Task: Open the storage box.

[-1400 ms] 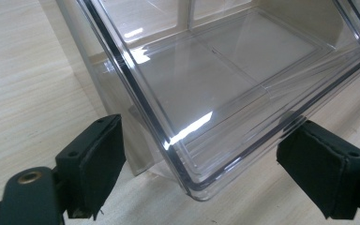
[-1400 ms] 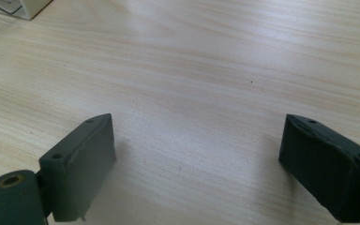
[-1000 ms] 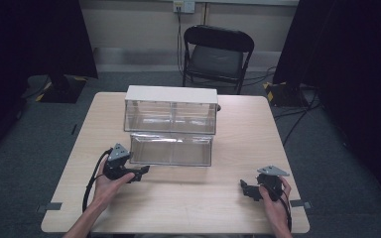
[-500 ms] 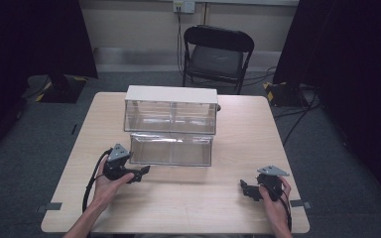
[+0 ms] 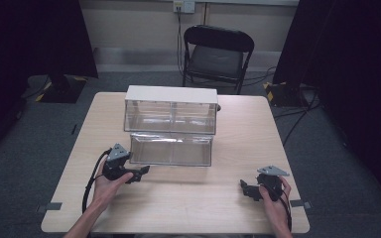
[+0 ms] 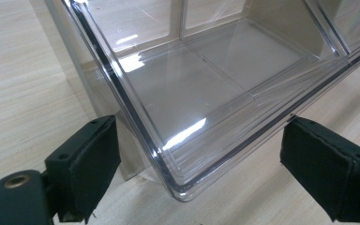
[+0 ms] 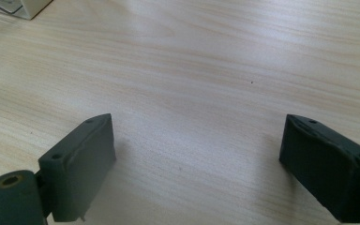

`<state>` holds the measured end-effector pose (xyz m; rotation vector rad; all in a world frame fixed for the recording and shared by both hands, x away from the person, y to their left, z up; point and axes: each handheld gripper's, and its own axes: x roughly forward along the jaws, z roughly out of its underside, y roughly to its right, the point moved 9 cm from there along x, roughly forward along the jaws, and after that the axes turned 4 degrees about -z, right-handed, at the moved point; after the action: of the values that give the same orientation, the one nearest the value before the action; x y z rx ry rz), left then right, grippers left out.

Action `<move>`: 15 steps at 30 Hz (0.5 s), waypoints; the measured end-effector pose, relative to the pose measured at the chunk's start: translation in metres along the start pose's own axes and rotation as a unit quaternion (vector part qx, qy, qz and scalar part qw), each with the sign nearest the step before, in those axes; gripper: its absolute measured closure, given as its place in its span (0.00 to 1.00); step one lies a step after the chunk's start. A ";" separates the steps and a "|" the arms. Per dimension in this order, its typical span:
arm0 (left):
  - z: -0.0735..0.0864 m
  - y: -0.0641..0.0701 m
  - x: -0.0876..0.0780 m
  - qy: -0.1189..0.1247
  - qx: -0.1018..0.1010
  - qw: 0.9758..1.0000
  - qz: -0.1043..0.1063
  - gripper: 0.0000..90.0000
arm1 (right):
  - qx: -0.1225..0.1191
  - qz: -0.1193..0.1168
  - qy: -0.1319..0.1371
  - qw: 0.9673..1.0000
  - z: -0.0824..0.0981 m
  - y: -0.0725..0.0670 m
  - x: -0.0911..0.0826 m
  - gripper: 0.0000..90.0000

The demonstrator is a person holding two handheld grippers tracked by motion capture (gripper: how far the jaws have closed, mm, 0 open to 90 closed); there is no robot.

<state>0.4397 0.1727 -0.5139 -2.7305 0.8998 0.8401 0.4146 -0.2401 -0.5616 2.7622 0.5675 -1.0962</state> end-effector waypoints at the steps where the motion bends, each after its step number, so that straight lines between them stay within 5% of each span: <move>1: 0.000 0.000 0.000 0.000 0.000 1.000 -0.001 0.14 | 0.000 0.000 0.000 1.000 0.000 0.000 0.000 0.11; 15: 0.000 0.001 -0.001 -0.002 0.000 1.000 -0.003 0.15 | 0.000 -0.001 -0.001 1.000 0.000 0.000 0.000 0.10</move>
<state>0.4382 0.1728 -0.5133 -2.7294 0.8915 0.8440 0.4149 -0.2397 -0.5618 2.7610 0.5705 -1.1004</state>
